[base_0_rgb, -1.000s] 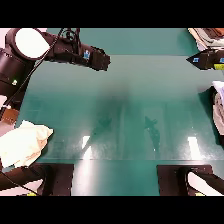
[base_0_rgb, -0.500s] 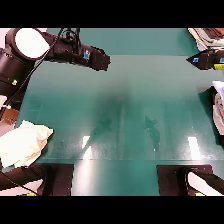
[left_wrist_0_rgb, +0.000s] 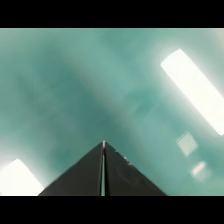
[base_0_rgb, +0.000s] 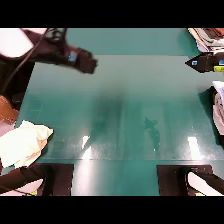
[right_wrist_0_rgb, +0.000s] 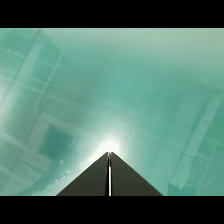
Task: Fold the shirts.
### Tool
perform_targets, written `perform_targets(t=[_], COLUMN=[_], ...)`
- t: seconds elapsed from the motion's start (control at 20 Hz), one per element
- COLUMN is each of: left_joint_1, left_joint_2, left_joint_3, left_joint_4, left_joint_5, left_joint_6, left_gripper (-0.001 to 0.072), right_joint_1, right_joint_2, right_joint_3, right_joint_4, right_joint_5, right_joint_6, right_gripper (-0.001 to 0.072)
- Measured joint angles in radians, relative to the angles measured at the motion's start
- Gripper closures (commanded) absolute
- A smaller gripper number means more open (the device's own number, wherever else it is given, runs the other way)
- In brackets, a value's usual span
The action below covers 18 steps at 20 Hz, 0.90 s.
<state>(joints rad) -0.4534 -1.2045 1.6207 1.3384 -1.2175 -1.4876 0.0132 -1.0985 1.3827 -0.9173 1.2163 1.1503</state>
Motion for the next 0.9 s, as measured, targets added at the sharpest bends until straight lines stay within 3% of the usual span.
perform_targets(t=[0.25,0.3,0.35,0.4,0.65,0.85,0.9], left_joint_1=[0.124,0.154,0.182,0.204,0.259,0.269,0.270], left_joint_2=[0.260,0.313,0.359,0.393,0.475,0.490,0.491], left_joint_3=[-0.274,-0.348,-0.424,-0.492,-0.813,-1.008,-1.036], left_joint_4=[0.266,0.294,0.316,0.334,0.432,0.506,0.515], left_joint_5=[-0.253,-0.286,-0.315,-0.332,-0.332,-0.278,-0.274], left_joint_6=[-0.061,-0.072,-0.083,-0.093,-0.206,-0.303,-0.322], left_gripper=[0.0680,0.0594,0.0266,0.0075,0.0077,0.0120,0.0380], right_joint_1=[0.001,0.001,0.001,0.001,0.001,0.001,0.001], right_joint_2=[0.000,0.000,0.000,0.000,0.000,0.000,0.000], right_joint_3=[0.000,0.000,0.000,0.000,0.000,0.000,0.000], right_joint_4=[0.001,0.001,0.001,0.001,0.000,0.000,0.000], right_joint_5=[0.006,0.006,0.006,0.007,0.016,0.021,0.022], right_joint_6=[0.000,0.000,0.000,0.000,0.000,0.000,0.000], right_gripper=[0.0696,0.0696,0.0696,0.0696,0.0696,0.0697,0.0696])
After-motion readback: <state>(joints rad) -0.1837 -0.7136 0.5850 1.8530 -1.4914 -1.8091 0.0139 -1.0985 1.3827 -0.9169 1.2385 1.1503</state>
